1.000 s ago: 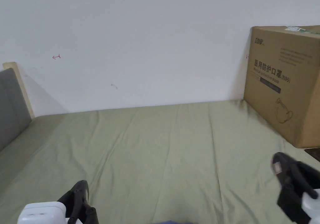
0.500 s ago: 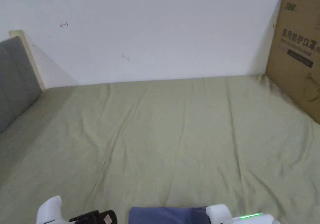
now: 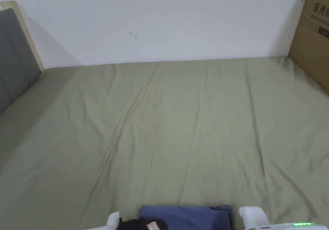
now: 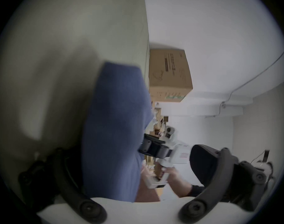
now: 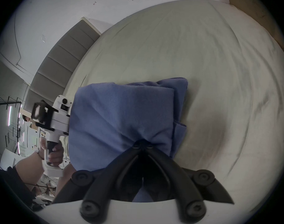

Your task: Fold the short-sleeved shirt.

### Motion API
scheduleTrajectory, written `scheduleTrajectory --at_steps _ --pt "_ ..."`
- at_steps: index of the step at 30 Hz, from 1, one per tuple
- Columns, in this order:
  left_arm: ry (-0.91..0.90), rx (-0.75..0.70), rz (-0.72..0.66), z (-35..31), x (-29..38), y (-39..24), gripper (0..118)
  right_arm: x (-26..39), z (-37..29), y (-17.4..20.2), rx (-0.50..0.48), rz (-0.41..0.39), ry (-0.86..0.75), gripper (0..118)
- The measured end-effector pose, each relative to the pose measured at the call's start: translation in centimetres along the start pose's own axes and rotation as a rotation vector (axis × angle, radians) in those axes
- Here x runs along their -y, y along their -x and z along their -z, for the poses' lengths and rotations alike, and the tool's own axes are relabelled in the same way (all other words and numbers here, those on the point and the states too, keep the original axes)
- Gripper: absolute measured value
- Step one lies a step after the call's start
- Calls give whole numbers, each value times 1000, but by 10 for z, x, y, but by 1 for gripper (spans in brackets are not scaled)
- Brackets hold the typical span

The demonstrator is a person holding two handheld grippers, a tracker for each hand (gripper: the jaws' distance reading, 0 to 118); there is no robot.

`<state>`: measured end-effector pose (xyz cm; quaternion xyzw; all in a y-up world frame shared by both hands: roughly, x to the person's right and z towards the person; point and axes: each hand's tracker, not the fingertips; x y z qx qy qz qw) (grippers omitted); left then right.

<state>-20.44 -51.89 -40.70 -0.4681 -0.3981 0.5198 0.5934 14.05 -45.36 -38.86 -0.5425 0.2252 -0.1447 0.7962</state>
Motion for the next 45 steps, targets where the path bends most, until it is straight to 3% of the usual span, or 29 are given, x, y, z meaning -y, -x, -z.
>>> scheduleTrajectory --at_steps 2,3,4,5,7,11,13,15,18,23,24,25,26,27,28,32,37,38,40,42,43,45 --pt "12 -203 117 5 -10 9 13 0 0 -1 -7 10 -1 0" --pt "13 -425 133 10 -11 16 13 1 0 -3 -12 18 -2 0" --pt "-7 -268 6 6 -9 19 13 2 1 -4 -48 40 4 0" --pt "-12 -232 8 -1 -15 9 13 2 -3 -5 -33 58 -9 0" --pt "6 -369 81 0 -14 -19 13 2 -14 -1 -55 78 -26 0" --pt "-58 -476 348 -42 -12 -96 13 13 -70 22 -42 -26 -188 0" --pt "-89 -509 363 -79 -20 -125 13 19 -97 32 -54 -51 -211 0" --pt "-102 -637 366 -120 -35 -146 13 24 -122 40 -33 -90 -234 0" --pt "-55 -940 439 -176 -59 -161 13 33 -146 50 50 -145 -247 0" --pt "-6 -1416 463 -239 -94 -146 13 44 -158 50 107 -150 -235 0" --pt "8 -1485 470 -248 -100 -141 21 46 -157 49 113 -145 -232 0" --pt "16 -1563 494 -254 -102 -138 39 46 -156 48 117 -138 -227 0" --pt "22 -1666 514 -262 -106 -134 77 45 -155 49 120 -126 -221 0" --pt "24 -1771 495 -270 -110 -130 90 45 -154 49 120 -108 -213 0" --pt "22 -1840 489 -279 -112 -130 89 44 -153 49 119 -92 -208 0" --pt "-91 -1829 414 -310 -106 -142 89 41 -153 58 123 -102 -216 0" --pt "-304 -1491 356 -313 -78 -160 91 35 -153 66 122 -132 -226 0" --pt "-336 -1380 337 -304 -68 -161 80 34 -153 67 115 -131 -227 0" --pt "-342 -1152 295 -276 -47 -159 75 34 -155 71 104 -132 -231 0" --pt "-289 -1037 307 -230 -21 -159 22 34 -158 75 93 -144 -234 0" --pt "-266 -1031 352 -207 -8 -161 2 33 -161 78 92 -154 -235 0" --pt "-245 -944 445 -160 21 -174 1 33 -169 83 87 -175 -244 0"
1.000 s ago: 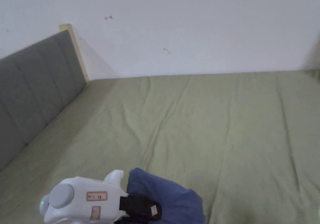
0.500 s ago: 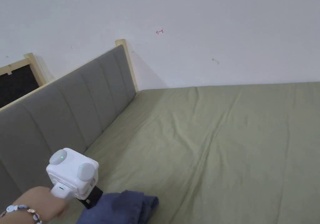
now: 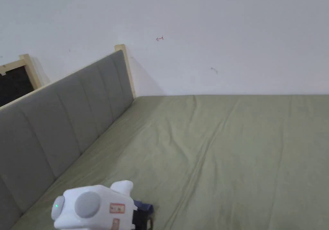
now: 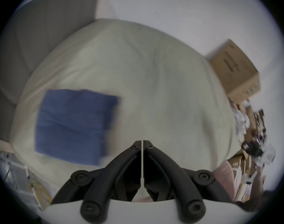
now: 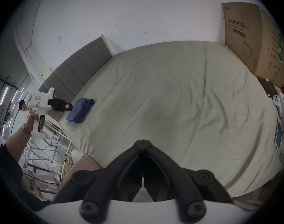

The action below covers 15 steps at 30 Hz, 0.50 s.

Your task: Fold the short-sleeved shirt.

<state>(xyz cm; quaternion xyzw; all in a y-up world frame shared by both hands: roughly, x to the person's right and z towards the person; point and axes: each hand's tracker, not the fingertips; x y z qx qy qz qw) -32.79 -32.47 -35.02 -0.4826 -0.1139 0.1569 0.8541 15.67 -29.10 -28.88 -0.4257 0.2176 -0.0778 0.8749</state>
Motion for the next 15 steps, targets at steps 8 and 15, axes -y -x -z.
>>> scheduleTrajectory --at_steps 8,15 --pt "-722 93 190 -64 35 -165 1 -21 -84 25 80 -115 -532 0" --pt "-944 -120 323 -73 59 -220 0 -3 -107 7 299 -154 -949 0"
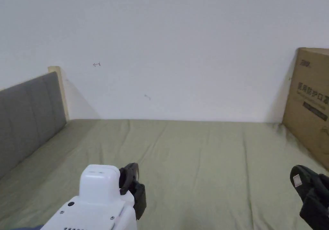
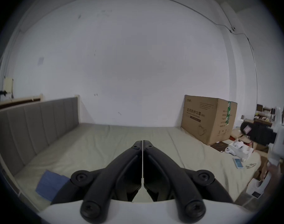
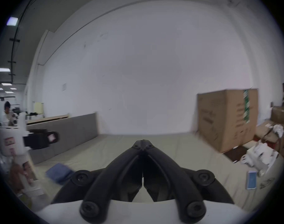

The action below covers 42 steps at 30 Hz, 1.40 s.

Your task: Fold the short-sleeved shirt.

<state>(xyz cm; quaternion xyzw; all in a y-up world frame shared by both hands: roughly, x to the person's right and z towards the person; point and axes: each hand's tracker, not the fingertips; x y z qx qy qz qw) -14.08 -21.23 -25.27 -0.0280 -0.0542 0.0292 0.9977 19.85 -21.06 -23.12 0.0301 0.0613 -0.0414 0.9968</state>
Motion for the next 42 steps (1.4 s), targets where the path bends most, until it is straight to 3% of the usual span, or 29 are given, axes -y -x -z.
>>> scheduleTrajectory --at_steps 3,5,10,11,12,14,16,20,21,30,34,42 --pt "-18 -47 0 -9 2 -9 0 6 0 -4 80 4 81 0" --pt "-7 -69 1 -14 3 -14 0 11 -4 -10 58 32 102 0" --pt "41 -44 7 -18 5 -16 4 11 -8 -11 101 -23 116 0" --pt "46 -42 -8 -18 5 -16 21 9 -8 -10 103 -26 120 0" --pt "55 -34 -23 -18 6 -15 44 8 -9 -12 99 -24 119 5" --pt "59 -26 -49 -20 6 -14 86 5 -10 -11 86 -17 118 31" --pt "46 -38 -61 -23 5 -14 96 5 -10 -9 85 -19 124 58" --pt "40 -95 -33 -21 1 -16 97 4 -13 -7 91 2 127 111" --pt "39 -75 -44 -22 1 -14 97 5 -13 -6 96 0 128 116" --pt "59 -87 -39 -20 6 -13 100 3 -18 1 85 -41 116 118" --pt "53 -15 -61 -20 3 -11 100 4 -17 2 82 -46 127 118" --pt "122 -98 -3 -7 11 -21 100 8 -15 3 73 -56 153 118"
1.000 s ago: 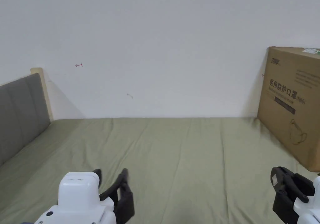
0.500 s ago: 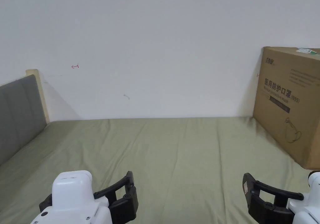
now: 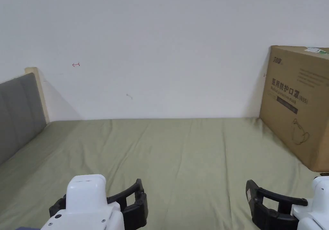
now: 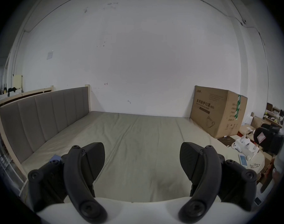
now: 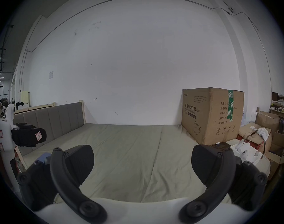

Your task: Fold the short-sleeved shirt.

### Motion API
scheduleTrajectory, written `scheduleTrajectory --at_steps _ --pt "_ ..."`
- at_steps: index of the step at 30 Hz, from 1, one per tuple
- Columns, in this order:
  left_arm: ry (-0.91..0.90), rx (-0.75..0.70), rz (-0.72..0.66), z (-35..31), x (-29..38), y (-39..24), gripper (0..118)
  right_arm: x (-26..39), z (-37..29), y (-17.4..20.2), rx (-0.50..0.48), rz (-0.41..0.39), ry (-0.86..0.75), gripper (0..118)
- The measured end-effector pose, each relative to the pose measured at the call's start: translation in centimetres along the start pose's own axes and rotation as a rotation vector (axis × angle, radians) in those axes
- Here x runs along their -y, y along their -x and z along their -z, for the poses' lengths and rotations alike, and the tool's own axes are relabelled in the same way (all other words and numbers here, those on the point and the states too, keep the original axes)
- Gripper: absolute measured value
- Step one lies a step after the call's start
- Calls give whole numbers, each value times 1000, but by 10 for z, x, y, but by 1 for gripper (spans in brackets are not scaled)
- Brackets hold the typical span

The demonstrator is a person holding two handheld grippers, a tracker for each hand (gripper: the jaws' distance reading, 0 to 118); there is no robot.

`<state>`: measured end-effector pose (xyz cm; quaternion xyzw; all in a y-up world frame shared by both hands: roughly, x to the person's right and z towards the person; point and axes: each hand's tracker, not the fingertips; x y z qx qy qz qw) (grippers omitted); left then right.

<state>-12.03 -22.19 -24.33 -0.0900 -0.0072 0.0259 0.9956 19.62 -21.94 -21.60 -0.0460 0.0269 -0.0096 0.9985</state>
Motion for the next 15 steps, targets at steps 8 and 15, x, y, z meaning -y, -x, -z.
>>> scheduleTrajectory --at_steps 8,15 --pt "30 -31 25 4 4 -6 99 2 3 0 -4 13 17 118" --pt "31 45 -51 -1 3 -5 99 5 3 -1 -4 19 26 118"
